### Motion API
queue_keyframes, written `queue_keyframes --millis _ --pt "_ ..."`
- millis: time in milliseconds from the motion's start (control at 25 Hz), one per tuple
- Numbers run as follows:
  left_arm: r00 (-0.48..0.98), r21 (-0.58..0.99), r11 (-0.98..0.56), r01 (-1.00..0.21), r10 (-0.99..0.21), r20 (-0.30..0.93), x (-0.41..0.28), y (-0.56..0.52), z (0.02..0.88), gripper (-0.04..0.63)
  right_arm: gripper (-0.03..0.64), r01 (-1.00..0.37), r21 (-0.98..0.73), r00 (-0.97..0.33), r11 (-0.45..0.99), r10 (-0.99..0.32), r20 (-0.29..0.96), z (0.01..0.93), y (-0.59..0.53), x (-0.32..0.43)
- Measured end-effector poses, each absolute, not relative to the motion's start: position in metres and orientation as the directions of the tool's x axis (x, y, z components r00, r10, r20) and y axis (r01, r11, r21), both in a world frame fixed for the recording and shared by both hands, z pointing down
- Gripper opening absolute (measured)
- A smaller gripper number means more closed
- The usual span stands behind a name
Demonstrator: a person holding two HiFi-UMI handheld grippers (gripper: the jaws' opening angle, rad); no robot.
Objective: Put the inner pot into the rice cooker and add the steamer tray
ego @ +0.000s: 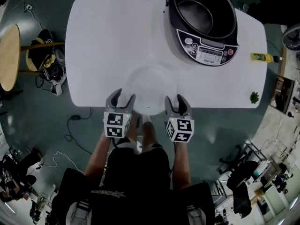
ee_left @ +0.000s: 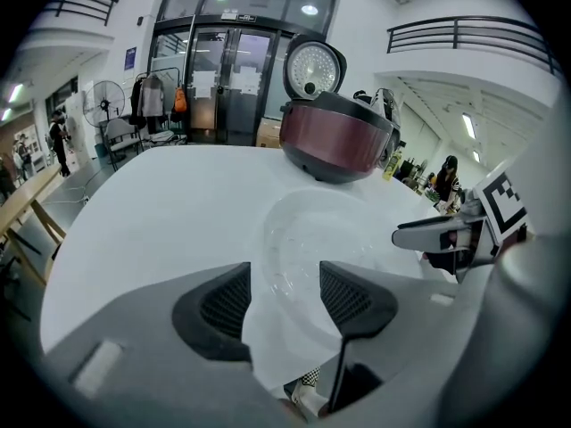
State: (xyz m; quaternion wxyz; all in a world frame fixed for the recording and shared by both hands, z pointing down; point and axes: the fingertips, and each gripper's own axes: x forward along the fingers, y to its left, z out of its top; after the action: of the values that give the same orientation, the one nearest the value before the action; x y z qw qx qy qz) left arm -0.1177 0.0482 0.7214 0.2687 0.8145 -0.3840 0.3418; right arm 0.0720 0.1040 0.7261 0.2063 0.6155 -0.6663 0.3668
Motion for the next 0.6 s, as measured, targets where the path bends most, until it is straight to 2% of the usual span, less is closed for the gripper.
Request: queue_keyframes --millis 160,240,360,440,600 --pt "0.469 0.172 -0.565 -0.807 -0.435 0.769 -0.1178 0.0496 0.7261 0.243 0.213 -0.969 -0.246 -0.172 -0.019 -0.663 0.728 0.7285 0.1024 0.0696" --pt "0.464 0.164 -0.569 -0.806 -0.435 0.771 -0.1183 0.0503 0.728 0.216 0.208 -0.967 -0.252 -0.175 -0.023 -0.661 0.73 0.729 0.1027 0.0696" --pt "0.444 0.141 -0.563 -0.814 -0.449 0.775 -0.1208 0.049 0.7294 0.161 0.159 -0.969 -0.246 -0.171 -0.024 -0.657 0.734 0.7298 0.104 0.0714" --pt "0.434 0.13 -0.557 -0.82 -0.458 0.776 -0.1228 0.047 0.7284 0.128 0.101 -0.972 -0.232 -0.16 -0.023 -0.658 0.735 0.7288 0.1046 0.073" --pt "0.427 0.131 -0.55 -0.824 -0.453 0.783 -0.1236 0.0473 0.7291 0.114 0.098 -0.973 -0.228 -0.161 -0.017 -0.66 0.734 0.7279 0.1038 0.0737"
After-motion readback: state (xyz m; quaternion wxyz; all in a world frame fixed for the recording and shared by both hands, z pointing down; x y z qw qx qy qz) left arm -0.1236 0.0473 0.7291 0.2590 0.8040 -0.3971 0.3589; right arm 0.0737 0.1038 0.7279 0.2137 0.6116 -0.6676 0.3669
